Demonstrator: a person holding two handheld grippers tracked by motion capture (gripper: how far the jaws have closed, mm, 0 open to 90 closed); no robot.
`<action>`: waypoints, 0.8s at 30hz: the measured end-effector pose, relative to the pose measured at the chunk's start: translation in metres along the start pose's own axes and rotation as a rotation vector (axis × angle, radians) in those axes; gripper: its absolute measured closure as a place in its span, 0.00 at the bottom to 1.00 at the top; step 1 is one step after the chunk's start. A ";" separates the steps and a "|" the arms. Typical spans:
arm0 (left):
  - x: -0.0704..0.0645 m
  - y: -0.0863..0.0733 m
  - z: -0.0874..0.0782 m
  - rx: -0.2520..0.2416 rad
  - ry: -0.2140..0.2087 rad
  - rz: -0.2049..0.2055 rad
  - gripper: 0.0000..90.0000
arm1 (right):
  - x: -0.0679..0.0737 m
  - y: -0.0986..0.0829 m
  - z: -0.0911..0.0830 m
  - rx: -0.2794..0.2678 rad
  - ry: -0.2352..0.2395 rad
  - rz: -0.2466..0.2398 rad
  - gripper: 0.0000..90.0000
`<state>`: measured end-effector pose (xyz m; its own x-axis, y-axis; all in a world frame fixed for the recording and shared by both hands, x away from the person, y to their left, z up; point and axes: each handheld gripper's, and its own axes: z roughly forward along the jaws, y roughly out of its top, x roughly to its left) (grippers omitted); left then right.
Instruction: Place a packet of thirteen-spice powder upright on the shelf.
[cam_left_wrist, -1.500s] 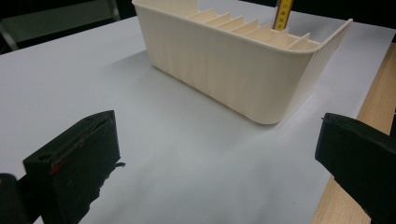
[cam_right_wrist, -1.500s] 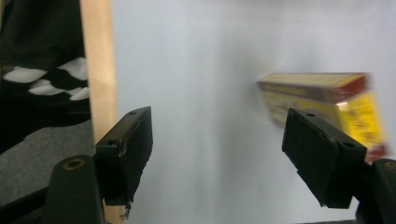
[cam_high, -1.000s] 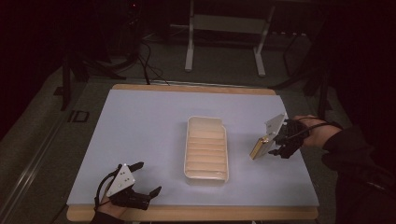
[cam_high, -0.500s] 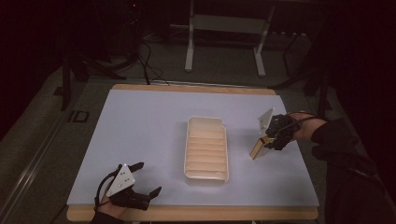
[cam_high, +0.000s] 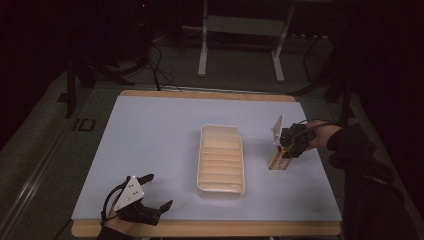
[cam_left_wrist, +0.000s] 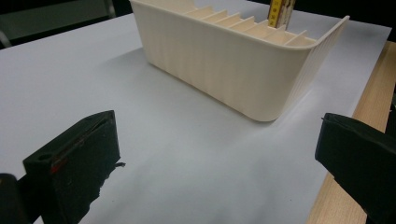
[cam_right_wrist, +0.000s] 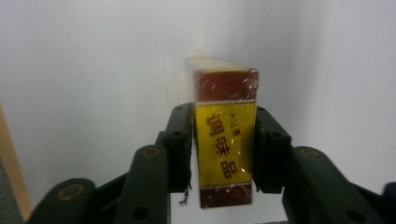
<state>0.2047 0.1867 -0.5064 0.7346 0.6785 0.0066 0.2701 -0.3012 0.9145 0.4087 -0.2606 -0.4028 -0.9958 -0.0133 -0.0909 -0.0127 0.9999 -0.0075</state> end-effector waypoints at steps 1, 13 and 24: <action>0.000 0.000 0.000 0.001 0.000 0.001 0.00 | 0.000 0.000 -0.001 0.002 0.008 0.001 0.74; 0.000 0.000 0.000 0.002 -0.002 0.003 0.00 | 0.004 0.006 -0.021 -0.018 0.036 0.016 0.75; -0.001 0.000 0.000 0.002 -0.004 0.005 0.00 | 0.006 0.021 -0.056 -0.084 0.011 0.059 0.75</action>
<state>0.2046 0.1860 -0.5062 0.7384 0.6743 0.0097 0.2675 -0.3061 0.9136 0.3971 -0.2390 -0.3481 -0.9960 0.0449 -0.0776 0.0385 0.9959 0.0814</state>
